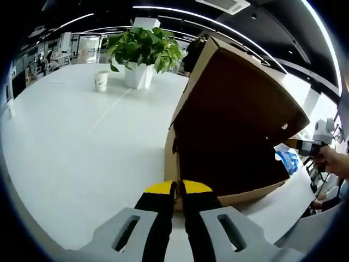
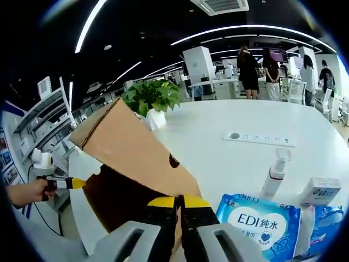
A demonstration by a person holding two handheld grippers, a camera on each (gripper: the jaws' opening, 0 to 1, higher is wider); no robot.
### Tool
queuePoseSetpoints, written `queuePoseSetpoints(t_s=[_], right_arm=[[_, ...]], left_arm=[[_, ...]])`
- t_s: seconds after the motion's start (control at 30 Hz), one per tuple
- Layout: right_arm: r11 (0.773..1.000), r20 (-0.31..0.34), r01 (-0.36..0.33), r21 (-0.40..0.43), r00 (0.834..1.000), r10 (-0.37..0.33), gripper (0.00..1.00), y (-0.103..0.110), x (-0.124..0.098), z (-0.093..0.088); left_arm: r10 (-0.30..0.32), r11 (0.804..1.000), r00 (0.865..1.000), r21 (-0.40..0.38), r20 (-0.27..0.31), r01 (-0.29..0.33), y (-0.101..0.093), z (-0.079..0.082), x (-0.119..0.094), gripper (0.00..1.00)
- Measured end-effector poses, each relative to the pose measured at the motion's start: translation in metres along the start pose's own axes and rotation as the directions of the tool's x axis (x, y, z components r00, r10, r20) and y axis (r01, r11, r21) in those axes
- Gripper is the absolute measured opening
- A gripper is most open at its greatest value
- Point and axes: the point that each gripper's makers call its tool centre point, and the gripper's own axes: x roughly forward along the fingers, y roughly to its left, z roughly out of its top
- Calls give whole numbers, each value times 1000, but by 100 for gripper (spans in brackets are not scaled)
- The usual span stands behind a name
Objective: Operate the shoe box by opening the lid, removing the specified soft item, and placing it in the target area until the item is outside and the box remains undamaged.
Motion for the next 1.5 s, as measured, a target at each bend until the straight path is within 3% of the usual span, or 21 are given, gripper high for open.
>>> queuePoseSetpoints(t_s=[0.13, 0.27, 0.57, 1.33, 1.5], right_arm=[[1000, 5, -1, 14, 1000, 1, 0, 0, 0, 0], [1000, 7, 1, 24, 1000, -1, 0, -1, 0, 0], [999, 10, 5, 43, 1000, -5, 0, -1, 0, -3], [999, 5, -8, 50, 1000, 8, 0, 5, -5, -13], [999, 10, -12, 51, 1000, 11, 0, 7, -5, -13]], left_arm=[[7, 1000, 1000, 21, -3, -7, -1, 3, -1, 3], [18, 999, 1000, 41, 25, -19, 1, 17, -2, 0], [1, 996, 997, 90, 72, -8, -3, 43, -6, 4], [-35, 984, 991, 179, 129, 12, -16, 76, -10, 11], [-32, 981, 992, 193, 125, 7, -15, 75, -9, 12]])
